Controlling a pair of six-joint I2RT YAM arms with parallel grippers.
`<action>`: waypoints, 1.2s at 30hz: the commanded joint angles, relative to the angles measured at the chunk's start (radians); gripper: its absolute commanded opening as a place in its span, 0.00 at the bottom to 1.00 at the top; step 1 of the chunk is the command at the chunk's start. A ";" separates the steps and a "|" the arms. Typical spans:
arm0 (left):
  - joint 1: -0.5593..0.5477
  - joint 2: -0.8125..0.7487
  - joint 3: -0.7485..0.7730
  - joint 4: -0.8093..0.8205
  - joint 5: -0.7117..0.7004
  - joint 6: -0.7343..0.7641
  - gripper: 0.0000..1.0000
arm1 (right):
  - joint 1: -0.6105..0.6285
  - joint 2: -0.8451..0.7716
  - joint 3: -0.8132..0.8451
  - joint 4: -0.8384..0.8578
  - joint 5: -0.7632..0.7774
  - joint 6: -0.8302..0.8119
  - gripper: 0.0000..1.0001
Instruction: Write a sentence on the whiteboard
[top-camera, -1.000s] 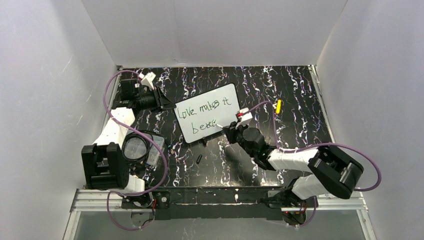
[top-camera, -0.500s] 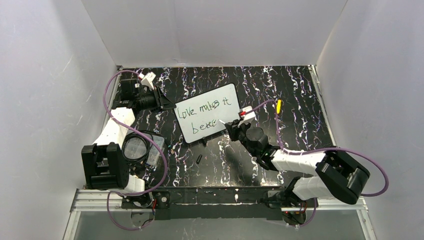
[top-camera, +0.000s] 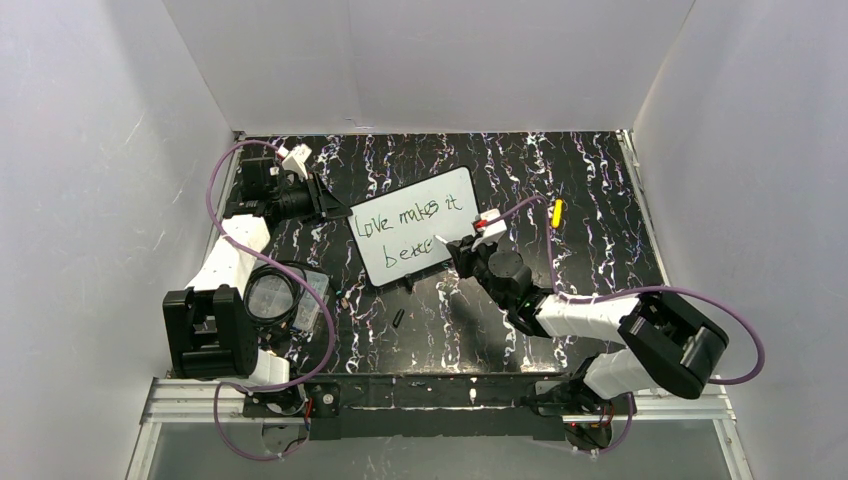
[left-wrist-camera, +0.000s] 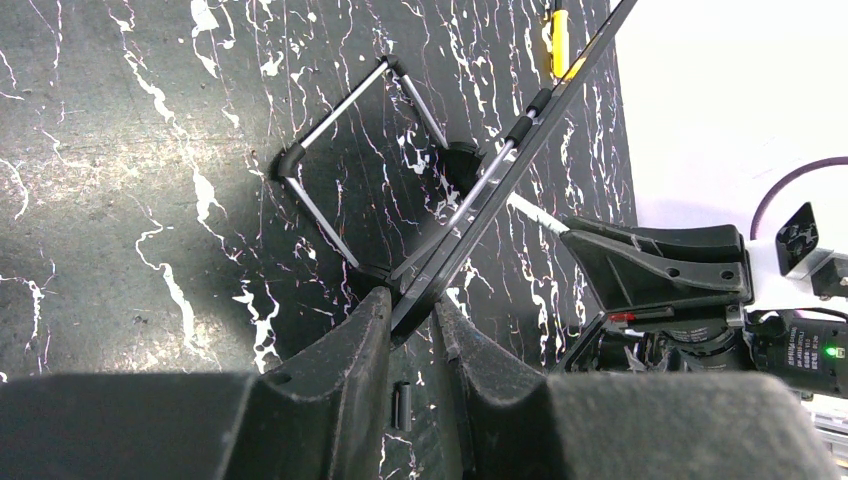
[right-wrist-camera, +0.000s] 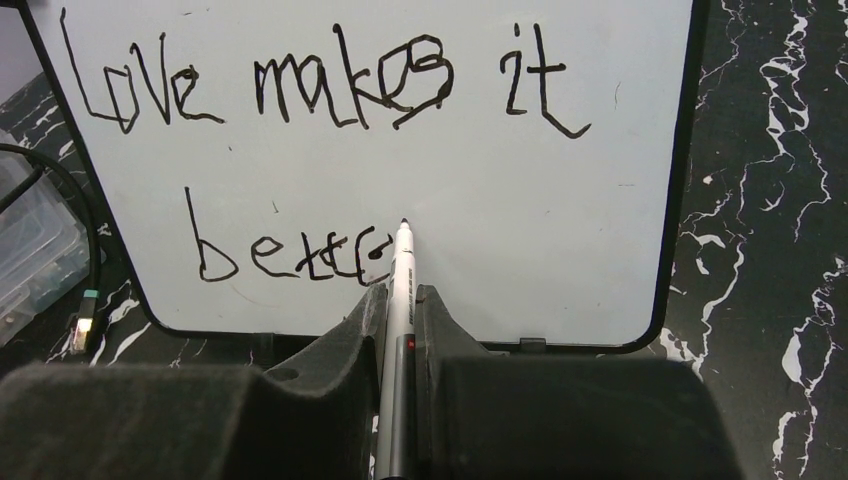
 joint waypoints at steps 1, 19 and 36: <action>-0.010 -0.019 0.018 -0.015 0.026 -0.002 0.19 | -0.009 0.012 0.033 0.065 0.028 -0.016 0.01; -0.010 -0.019 0.021 -0.014 0.027 -0.005 0.19 | -0.009 -0.008 -0.063 -0.022 0.007 0.094 0.01; -0.012 -0.021 0.020 -0.015 0.026 -0.003 0.19 | -0.009 -0.006 -0.004 0.048 0.046 0.053 0.01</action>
